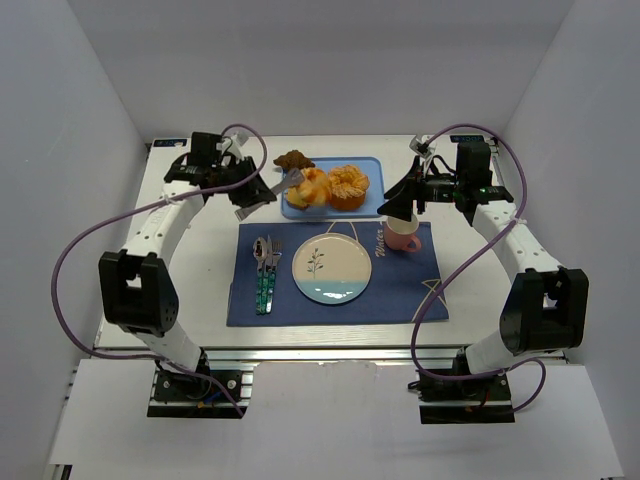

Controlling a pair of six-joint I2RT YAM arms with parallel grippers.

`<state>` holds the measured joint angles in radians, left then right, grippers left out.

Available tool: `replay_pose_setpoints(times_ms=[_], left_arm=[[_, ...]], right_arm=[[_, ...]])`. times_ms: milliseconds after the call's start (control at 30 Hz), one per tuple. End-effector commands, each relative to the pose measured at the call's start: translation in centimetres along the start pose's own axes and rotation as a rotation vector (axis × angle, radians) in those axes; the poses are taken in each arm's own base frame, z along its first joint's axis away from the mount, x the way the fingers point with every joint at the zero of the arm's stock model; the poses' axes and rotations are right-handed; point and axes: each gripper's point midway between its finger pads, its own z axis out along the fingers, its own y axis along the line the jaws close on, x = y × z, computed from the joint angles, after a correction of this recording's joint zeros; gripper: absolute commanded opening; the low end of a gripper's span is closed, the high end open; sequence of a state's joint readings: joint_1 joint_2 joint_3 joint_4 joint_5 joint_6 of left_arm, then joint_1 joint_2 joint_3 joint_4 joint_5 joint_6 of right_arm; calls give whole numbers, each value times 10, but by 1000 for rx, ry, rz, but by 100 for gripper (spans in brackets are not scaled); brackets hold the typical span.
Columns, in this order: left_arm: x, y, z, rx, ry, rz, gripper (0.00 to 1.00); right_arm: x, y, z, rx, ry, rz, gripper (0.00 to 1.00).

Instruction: Place the bread

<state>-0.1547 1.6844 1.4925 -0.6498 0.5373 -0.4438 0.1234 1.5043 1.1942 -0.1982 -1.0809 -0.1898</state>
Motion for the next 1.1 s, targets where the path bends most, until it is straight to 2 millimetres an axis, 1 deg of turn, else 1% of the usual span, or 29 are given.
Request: replay_pose_setpoints(times_ms=[0,33,67,100,167,200,267,300,433,500,533,567,600,667,700,733,833,867,933,967,1000,1067], left_arm=[[32,-24,-22,132,61,65,10],[40,-25,-25,151,75,69,10],[58,-22,-26,171,121,55,10],[66,-26,-33,189,130,71,10],[85,-24,-38,207,170,87,10],[99,-24,-42,222,188,88,10],[113,-24,-44,237,205,90,11],[125,-21,-44,245,230,76,11],[153,-19,-48,247,292,84,12],[162,-14,-47,233,316,91,18],[168,-9,-46,210,327,89,20],[171,-6,-46,195,341,83,29],[172,-3,-46,181,344,87,36],[171,2,-47,145,334,94,45],[170,3,-47,133,329,99,53],[166,4,-47,119,316,105,56],[157,4,-48,95,288,117,61],[148,5,-49,68,261,129,61],[138,5,-51,39,226,133,62],[126,5,-54,10,183,147,62],[118,4,-56,1,157,135,62],[95,-3,-58,-1,77,146,61]], right_arm=[[-15,10,-6,-21,-35,-60,72],[-15,10,-6,-21,-35,-57,72],[-16,10,-6,-21,-36,-60,72],[-17,10,-6,-20,-37,-62,72],[-17,11,-6,-23,-37,-61,72],[-17,10,-5,-23,-37,-61,72],[-17,11,-5,-28,-37,-57,72],[-18,10,-5,-30,-37,-58,72],[-18,10,-5,-33,-38,-52,72],[-18,11,-5,-36,-38,-48,72],[-18,11,-5,-36,-37,-48,72],[-19,11,-5,-38,-39,-47,72],[-19,11,-5,-39,-39,-48,72],[-20,11,-5,-37,-40,-47,72],[-20,12,-5,-39,-40,-49,72],[-19,12,-5,-39,-39,-48,72],[-18,14,-6,-39,-39,-49,72],[-18,13,-6,-39,-39,-49,72],[-17,13,-6,-39,-37,-45,72],[-16,14,-6,-41,-36,-44,72],[-15,14,-6,-41,-36,-42,72],[-15,13,-6,-43,-36,-42,72]])
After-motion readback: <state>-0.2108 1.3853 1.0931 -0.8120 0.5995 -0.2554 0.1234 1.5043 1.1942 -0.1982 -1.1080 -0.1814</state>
